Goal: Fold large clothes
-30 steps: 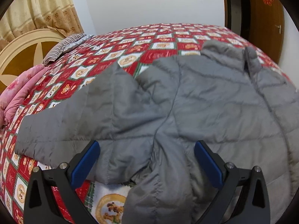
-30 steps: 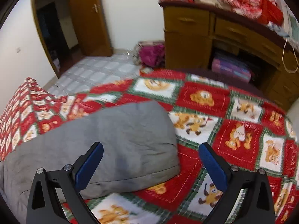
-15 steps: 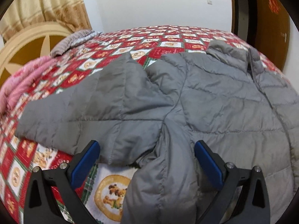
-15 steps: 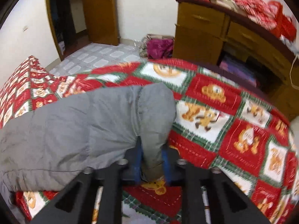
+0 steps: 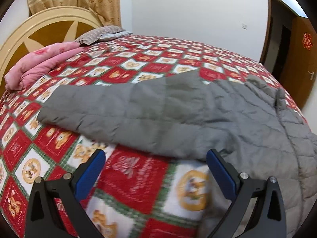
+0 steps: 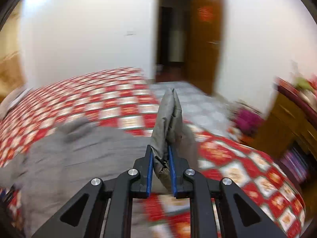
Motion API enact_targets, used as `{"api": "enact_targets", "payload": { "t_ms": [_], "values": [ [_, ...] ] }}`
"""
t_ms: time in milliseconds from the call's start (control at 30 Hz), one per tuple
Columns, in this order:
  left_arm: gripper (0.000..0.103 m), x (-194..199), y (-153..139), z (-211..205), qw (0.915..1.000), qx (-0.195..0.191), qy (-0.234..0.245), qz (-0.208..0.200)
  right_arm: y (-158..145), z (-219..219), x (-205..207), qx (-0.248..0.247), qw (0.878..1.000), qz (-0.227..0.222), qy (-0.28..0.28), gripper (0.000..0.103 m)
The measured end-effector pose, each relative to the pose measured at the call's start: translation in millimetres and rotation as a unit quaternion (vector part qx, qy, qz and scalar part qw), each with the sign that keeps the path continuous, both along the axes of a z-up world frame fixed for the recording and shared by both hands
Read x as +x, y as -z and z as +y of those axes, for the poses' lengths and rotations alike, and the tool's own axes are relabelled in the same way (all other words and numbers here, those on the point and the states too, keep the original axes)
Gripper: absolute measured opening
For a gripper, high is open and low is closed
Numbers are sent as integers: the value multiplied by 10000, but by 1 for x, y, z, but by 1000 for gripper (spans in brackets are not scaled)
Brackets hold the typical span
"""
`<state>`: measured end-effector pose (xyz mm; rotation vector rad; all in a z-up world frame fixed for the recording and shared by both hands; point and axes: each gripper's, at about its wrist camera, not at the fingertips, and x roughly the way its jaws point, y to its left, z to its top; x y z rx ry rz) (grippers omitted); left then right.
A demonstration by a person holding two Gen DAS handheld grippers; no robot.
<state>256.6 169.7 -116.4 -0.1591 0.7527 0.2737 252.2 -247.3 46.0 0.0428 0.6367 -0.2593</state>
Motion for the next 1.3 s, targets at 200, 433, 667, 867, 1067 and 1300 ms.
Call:
{"api": "enact_targets", "payload": {
  "t_ms": [200, 433, 667, 867, 1067, 1300],
  "values": [
    [103, 1, 18, 10, 9997, -224, -13, 89, 38, 146, 48, 542, 9872, 307, -1470, 15],
    [103, 4, 30, 24, 9969, -753, -1, 223, 111, 250, 87, 1103, 9654, 668, -2268, 15],
    [103, -1, 30, 27, 9952, -974, -11, 45, 132, 244, 92, 367, 9759, 785, -2001, 74],
    [103, -1, 30, 27, 9947, -1032, -14, 1, 141, 153, 73, -290, 9923, 642, -1014, 95],
    [103, -1, 30, 28, 9951, -990, -18, 31, 190, 98, 98, -12, 9882, 1495, -335, 67],
    [103, -1, 30, 26, 9951, -991, -19, 31, 153, 116, 93, 666, 9890, 1147, -661, 25]
  ]
}}
